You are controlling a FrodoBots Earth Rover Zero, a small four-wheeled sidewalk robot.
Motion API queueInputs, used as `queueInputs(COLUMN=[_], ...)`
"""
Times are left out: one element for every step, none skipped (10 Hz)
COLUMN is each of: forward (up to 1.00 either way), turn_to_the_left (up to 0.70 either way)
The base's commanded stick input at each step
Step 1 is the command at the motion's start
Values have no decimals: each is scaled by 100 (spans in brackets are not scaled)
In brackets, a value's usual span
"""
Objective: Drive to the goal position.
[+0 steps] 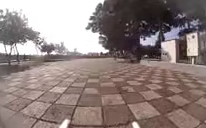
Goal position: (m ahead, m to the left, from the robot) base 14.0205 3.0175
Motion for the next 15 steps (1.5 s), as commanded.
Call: queueInputs(forward=[50, 50, 50, 50, 50, 50, 50, 50, 50, 50, 50, 50, 50, 50, 50], turn_to_the_left=[0, 0, 0, 0, 0, 0, 0, 0, 0, 0, 0, 0, 0, 0, 0])
